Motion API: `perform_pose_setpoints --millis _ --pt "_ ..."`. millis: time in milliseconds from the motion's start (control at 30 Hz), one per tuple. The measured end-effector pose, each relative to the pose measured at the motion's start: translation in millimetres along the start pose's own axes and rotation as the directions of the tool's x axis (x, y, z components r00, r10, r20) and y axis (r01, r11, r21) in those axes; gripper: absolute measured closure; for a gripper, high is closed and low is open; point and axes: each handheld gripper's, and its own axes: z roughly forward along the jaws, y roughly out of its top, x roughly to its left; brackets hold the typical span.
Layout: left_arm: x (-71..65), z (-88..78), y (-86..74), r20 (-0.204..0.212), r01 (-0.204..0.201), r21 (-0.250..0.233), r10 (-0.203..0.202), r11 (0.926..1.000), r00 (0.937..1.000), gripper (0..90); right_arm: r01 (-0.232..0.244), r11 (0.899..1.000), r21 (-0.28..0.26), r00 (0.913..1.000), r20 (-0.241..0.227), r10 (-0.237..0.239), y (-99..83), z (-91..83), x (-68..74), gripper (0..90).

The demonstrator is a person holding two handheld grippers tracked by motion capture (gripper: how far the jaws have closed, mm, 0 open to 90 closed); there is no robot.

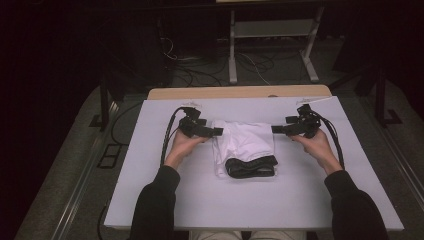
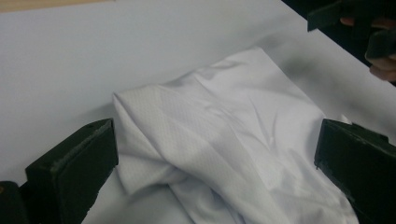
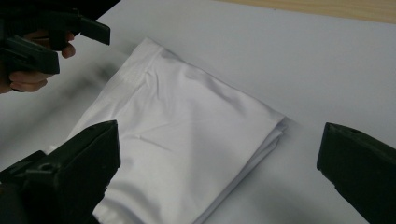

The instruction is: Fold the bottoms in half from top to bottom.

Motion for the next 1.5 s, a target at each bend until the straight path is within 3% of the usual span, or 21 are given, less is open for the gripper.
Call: perform_pose_setpoints --millis 333,600,1000,1267,1500 --pt "-17.1 -19.9 -9.2 -0.015 -0.058 -0.075 0.057 0.9955 0.9983 0.0 0.012 1.0 -0.009 0.9994 0.033 -0.012 -17.6 -23.7 4.4 0.0" --pt "-25.4 -35.8 -17.2 -0.04 -0.084 -0.098 0.081 0.9916 0.9959 0.0 0.022 0.999 -0.025 0.9989 0.042 -0.021 -28.9 -36.3 13.6 0.0" --pt "-43.6 -55.4 -27.5 -0.038 -0.118 -0.124 0.114 0.9853 0.9928 0.0 0.041 0.998 -0.042 0.9976 0.057 -0.038 -46.2 -49.6 28.2 0.0" --pt "-52.6 -67.4 -41.1 -0.043 -0.136 -0.149 0.131 0.9795 0.9905 0.0 0.063 0.996 -0.069 0.9965 0.058 -0.06 -62.4 -58.4 44.0 0.0" --pt "-55.5 -76.9 -59.6 -0.043 -0.131 -0.152 0.126 0.9797 0.9911 0.0 0.076 0.996 -0.052 0.9944 0.078 -0.072 -77.9 -62.8 50.0 0.0"
